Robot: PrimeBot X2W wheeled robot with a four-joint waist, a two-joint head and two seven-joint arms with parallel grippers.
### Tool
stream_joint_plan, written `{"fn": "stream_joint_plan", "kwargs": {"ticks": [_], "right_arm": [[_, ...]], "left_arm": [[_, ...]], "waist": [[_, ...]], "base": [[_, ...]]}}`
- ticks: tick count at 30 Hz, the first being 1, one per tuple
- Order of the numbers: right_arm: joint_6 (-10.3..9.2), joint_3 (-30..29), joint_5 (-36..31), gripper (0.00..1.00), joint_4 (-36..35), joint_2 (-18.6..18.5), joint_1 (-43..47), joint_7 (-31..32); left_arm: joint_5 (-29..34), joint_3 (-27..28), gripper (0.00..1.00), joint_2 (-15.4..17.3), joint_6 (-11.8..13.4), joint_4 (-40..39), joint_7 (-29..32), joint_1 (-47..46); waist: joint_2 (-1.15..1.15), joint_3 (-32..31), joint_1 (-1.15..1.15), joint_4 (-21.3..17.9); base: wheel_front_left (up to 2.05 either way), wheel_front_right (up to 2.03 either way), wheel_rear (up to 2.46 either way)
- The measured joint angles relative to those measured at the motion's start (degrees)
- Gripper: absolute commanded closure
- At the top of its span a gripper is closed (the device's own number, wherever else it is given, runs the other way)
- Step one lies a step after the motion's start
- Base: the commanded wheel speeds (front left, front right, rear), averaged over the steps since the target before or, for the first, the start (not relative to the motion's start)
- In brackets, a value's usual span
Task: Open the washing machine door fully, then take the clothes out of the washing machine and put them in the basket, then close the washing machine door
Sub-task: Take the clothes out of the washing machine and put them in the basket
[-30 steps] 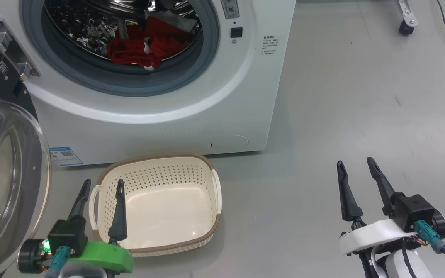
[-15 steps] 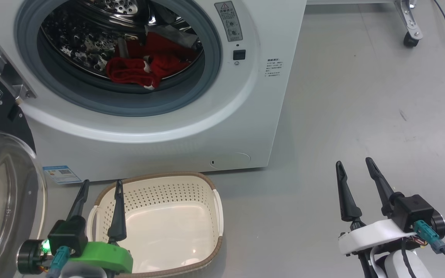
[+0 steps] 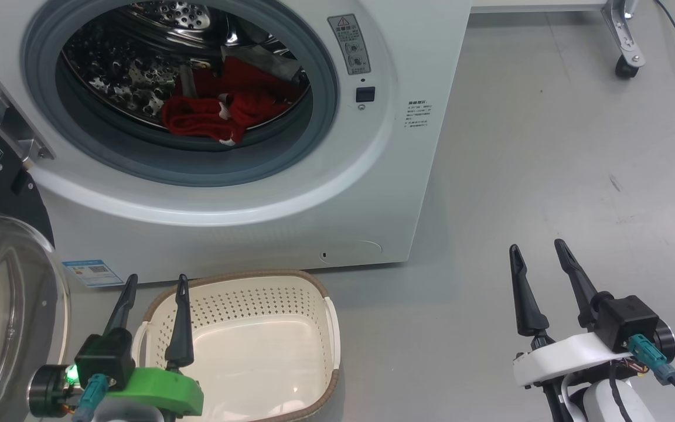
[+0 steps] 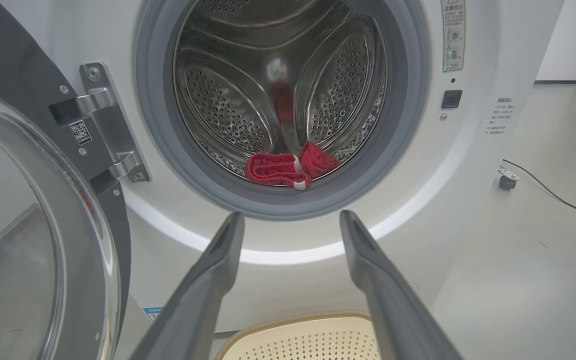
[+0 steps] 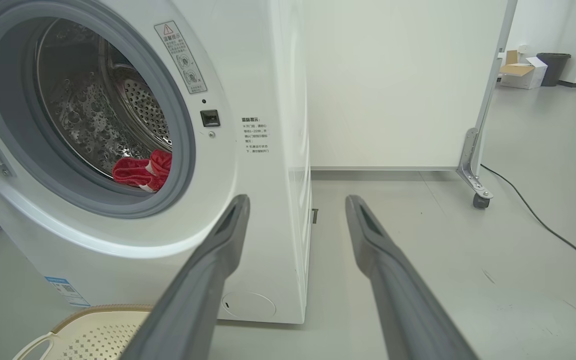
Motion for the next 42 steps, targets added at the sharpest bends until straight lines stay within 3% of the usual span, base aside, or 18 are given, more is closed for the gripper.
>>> {"fn": "stream_joint_plan", "kwargs": {"ticks": [20, 32, 42], "right_arm": [[0.08, 1.42, -0.03, 0.00, -0.63, 0.00, -0.12, 0.00], [0.08, 2.29, -0.05, 0.00, -1.89, 0.00, -1.32, 0.00], [-0.43, 3.90, 0.49, 0.00, -4.53, -0.01, -4.05, 0.00]], "left_arm": [[-1.87, -1.46, 0.00, -0.41, -0.43, 0.82, 1.79, -0.32], [-3.18, -3.34, 0.00, -1.02, -3.44, 1.68, 3.44, -9.32], [-5.68, -3.26, 0.00, 0.33, -7.17, 4.01, 10.92, -19.54]], "waist": [[0.00, 2.38, 0.00, -0.09], [0.00, 6.64, 0.00, -2.43], [0.00, 12.67, 0.00, -5.07]], "base": [[0.00, 0.00, 0.00], [0.00, 0.00, 0.00], [0.00, 0.00, 0.00]]}}
